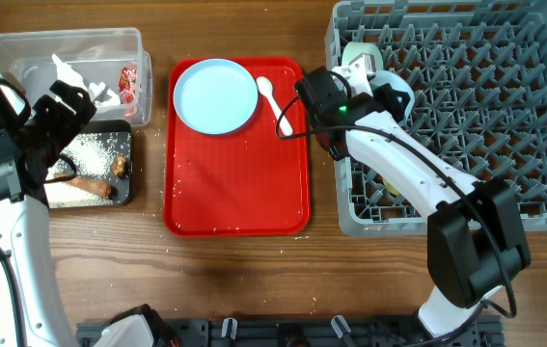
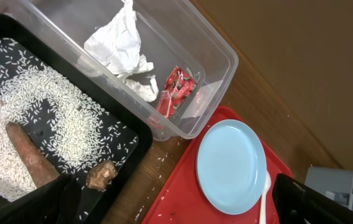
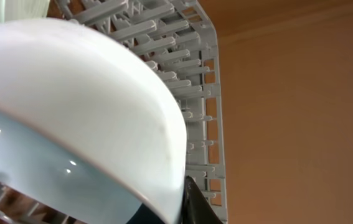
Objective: Sort waste into correct bins and load items into the dishwasher rack
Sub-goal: 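Place the light-blue bowl in the dish rack beside the green bowl, then move the right gripper to the light-blue plate and grasp its edge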
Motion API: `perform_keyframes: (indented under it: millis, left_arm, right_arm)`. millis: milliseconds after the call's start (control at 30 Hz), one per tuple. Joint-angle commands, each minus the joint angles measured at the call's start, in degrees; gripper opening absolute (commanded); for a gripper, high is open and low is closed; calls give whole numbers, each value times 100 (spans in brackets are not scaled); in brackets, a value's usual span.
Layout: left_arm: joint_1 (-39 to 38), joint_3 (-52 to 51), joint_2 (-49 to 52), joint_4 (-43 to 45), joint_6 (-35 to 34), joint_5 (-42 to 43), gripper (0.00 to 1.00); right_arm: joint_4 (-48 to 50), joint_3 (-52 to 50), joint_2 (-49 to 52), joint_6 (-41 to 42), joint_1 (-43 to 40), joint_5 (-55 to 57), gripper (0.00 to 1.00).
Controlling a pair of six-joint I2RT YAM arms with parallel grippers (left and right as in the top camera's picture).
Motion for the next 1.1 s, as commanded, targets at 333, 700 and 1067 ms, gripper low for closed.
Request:
perform_keyframes:
  millis: [333,700,1067]
  left_arm:
    - [-11,61,7,13,90,85,100]
    - [-11,61,7,13,90,85,100]
    - [-11,61,7,11,90,87,100]
  right_arm:
    - [-732,-13,-37,136,730,-1563,56]
    - [214,409,-1543,-114,730,-4951,87]
    - [-450,-96,-883,664,730,-7187,40]
